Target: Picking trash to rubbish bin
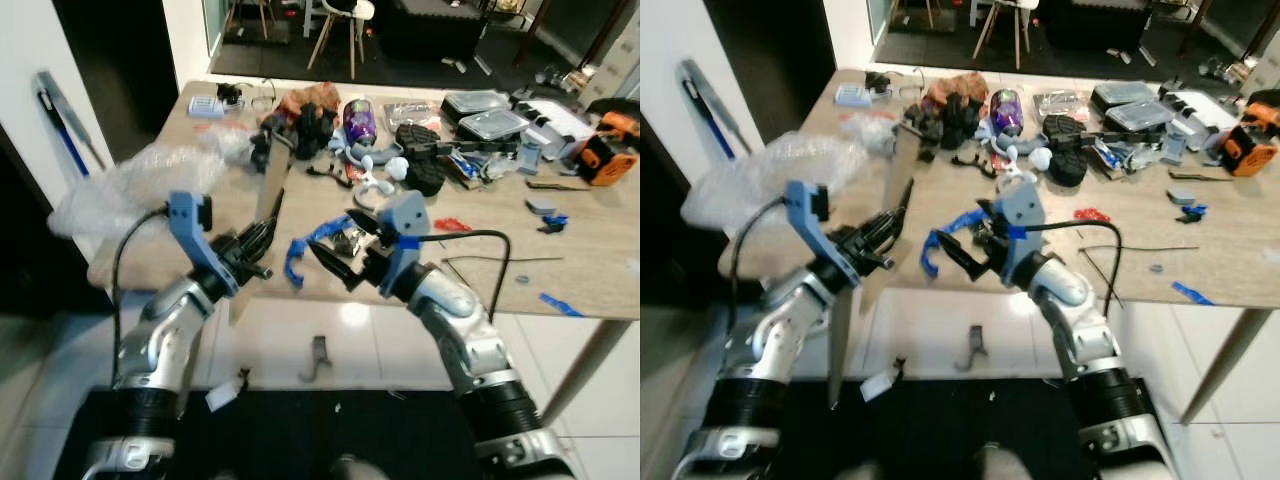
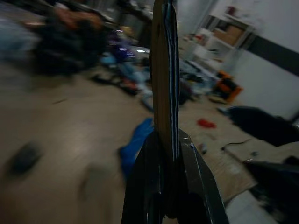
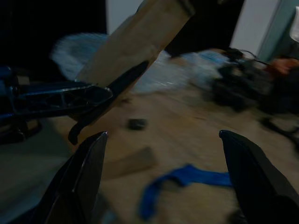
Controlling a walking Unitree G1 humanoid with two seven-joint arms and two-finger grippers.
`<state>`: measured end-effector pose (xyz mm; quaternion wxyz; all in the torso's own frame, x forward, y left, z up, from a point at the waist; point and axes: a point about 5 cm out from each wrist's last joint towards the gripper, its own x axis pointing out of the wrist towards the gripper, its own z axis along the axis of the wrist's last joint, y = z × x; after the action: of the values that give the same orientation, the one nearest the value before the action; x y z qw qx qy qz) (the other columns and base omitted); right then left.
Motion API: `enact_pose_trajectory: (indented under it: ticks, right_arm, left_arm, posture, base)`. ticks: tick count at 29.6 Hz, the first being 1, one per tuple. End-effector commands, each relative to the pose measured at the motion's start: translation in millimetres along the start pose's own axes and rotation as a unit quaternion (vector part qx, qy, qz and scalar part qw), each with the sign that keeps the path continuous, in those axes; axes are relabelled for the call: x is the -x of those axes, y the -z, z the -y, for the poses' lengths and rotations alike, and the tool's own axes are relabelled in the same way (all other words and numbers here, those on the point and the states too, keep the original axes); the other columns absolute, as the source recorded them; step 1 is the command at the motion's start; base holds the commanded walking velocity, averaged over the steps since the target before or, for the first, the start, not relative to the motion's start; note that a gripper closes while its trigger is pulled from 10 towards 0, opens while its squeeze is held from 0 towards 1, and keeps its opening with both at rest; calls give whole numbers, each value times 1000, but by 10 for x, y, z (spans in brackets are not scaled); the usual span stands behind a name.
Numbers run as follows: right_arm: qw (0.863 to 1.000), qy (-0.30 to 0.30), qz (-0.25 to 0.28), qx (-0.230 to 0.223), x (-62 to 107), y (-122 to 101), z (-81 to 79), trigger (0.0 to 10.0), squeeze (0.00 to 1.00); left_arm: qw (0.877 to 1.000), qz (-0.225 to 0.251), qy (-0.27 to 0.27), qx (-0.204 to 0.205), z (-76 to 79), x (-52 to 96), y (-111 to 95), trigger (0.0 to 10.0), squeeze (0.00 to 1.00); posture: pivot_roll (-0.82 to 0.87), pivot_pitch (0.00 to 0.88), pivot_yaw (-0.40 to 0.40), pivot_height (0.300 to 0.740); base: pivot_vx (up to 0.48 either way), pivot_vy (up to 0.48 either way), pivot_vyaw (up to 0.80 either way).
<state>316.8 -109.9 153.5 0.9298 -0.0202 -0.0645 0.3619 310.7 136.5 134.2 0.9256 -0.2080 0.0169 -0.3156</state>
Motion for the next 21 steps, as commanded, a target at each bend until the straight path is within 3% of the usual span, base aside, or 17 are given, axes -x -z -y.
enact_pose_trajectory:
  ticks: [1, 12, 18, 21]
  right_arm:
    - [1000, 13, -4, -6, 41, 40, 56, 10000, 0]
    - [1000, 11, 4, -11, 31, 38, 64, 10000, 0]
    - [1000, 1, -3, -11, 37, 74, 50, 10000, 0]
    - [1000, -2, 1, -20, 36, 53, 48, 10000, 0]
  left_arm:
    - [1000, -6, 2, -9, 6, -14, 29, 10000, 0]
    - [1000, -10, 4, -28, 13, -35, 34, 10000, 0]
    - [999, -15, 4, -45, 19, -61, 56, 10000, 0]
    - [998, -21, 11, -66, 39, -64, 49, 10000, 0]
  posture:
    - [-13, 0, -24, 740]
    - [-11, 0, -22, 740]
    - [-23, 0, -22, 740]
    - [-18, 0, -22, 740]
  base:
    - [-322, 0, 0]
    - [-321, 0, 0]
    - [0, 0, 0]
    - [0, 0, -800]
